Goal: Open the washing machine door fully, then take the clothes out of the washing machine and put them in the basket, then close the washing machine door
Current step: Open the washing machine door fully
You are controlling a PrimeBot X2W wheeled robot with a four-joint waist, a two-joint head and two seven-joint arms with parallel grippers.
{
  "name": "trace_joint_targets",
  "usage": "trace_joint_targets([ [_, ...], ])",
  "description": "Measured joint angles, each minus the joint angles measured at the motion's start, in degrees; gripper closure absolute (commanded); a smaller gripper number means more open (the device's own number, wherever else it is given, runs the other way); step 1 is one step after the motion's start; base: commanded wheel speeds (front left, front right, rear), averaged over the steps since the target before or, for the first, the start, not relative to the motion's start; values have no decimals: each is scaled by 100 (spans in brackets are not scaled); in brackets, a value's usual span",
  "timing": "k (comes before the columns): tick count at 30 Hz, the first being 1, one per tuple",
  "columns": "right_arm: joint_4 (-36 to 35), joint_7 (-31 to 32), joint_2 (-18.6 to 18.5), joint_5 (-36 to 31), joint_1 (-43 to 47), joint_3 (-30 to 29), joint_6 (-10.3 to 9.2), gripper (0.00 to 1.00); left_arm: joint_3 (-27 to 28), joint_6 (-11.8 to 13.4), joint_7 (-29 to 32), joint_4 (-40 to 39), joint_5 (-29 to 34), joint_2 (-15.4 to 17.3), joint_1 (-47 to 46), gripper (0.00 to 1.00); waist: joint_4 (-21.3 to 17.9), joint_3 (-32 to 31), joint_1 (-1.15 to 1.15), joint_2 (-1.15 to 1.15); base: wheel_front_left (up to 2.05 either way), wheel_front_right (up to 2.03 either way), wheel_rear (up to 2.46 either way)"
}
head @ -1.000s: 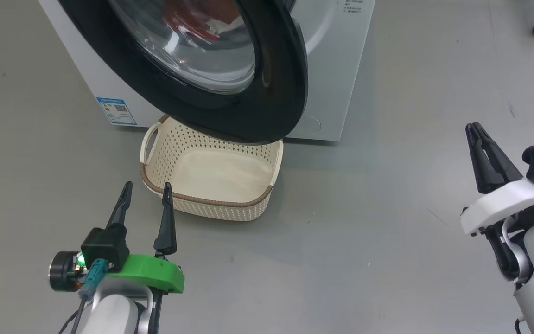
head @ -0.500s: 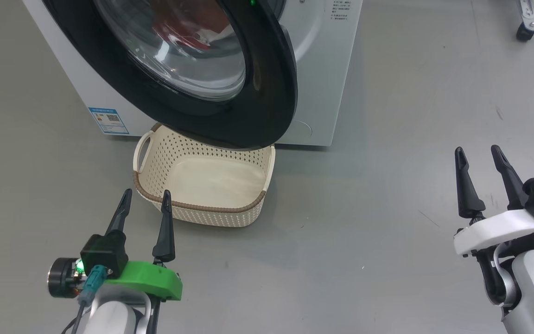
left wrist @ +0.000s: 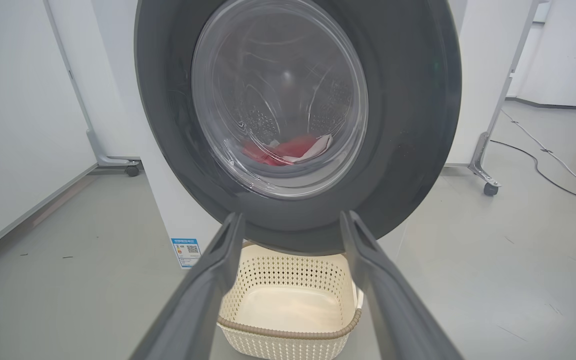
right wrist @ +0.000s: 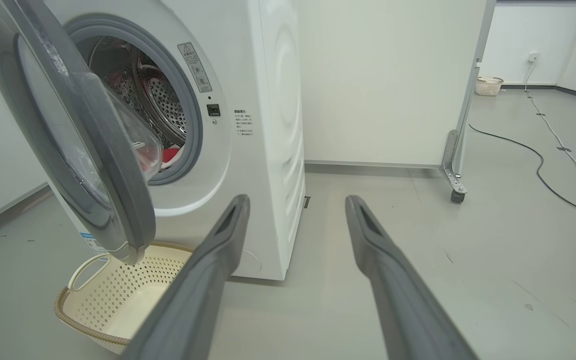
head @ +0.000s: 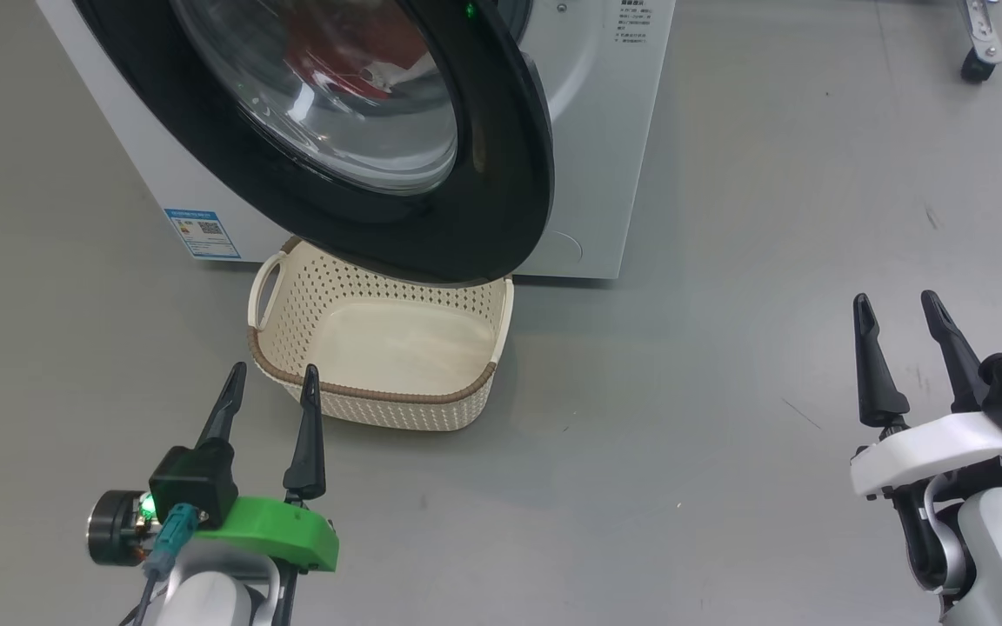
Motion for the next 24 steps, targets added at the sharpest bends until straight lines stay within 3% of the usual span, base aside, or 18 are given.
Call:
trace_joint_targets([
  [24,-88,-51,71,-9,169,-33,-9,0,79,-101,0,19,149,1,87,0,0,-67,0,0,0,0,0],
])
